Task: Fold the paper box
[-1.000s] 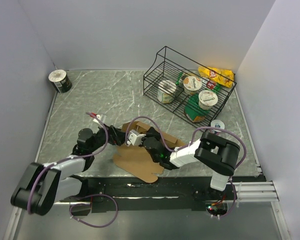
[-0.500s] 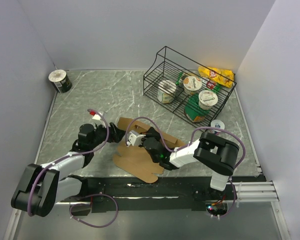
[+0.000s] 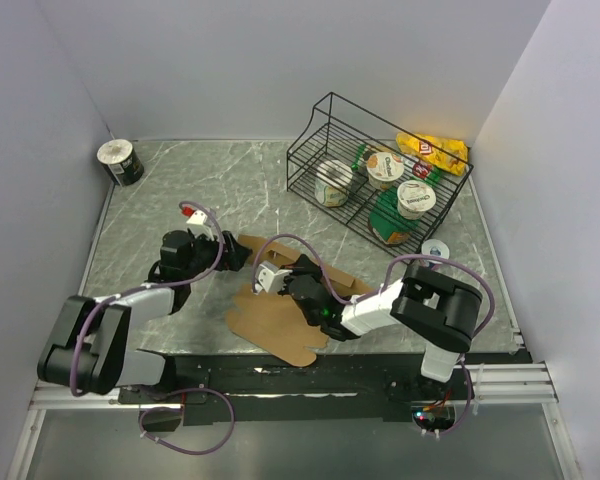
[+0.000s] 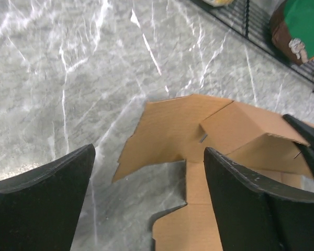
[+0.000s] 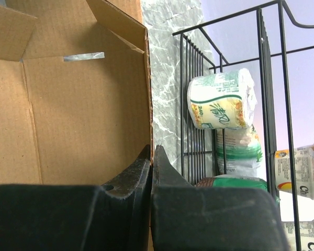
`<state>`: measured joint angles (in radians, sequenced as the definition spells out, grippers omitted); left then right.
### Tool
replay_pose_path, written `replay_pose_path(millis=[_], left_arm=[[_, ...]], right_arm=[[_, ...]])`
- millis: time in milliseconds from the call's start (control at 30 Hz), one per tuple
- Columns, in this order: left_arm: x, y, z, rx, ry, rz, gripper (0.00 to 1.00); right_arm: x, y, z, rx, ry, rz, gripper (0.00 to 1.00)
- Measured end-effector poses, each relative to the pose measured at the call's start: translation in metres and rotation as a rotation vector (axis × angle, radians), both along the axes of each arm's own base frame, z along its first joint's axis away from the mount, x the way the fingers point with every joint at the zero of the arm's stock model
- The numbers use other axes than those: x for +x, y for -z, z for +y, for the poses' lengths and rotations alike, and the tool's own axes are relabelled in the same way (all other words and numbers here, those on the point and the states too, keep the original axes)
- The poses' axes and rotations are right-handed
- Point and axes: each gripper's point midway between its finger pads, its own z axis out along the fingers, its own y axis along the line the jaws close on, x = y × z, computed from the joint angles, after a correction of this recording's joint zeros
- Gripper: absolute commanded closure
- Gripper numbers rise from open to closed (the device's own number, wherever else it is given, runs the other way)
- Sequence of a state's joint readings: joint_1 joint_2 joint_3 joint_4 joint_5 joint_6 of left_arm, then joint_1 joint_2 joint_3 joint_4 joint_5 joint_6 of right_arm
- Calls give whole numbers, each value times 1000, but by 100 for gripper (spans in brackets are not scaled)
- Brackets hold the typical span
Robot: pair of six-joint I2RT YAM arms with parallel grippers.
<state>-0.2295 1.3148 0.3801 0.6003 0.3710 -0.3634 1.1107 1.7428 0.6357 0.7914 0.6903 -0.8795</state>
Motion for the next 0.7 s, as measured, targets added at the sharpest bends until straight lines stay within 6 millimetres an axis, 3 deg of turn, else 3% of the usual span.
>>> replay_pose_path(millis=[133,233,300,433,567,700], left_arm=[[1,9,-2,-7,34,29,23],[-1,9,-8,-29,82,23,44],[-2,8,-13,-41,109,18,49],[-4,11,-17,-52,147,21,73],[-5,10,-19,-50,167,15,82],[-4,7,-19,-40,176,-5,93]], right_arm=[[0,0,0,0,-3,1,100],[-1,0,1,4,-5,3,100],[-1,-1,0,3,-5,3,100],[-1,-2,0,4,-8,5,99],[-3,-4,2,18,-18,16,93],[-4,-9,2,36,-25,25,80]])
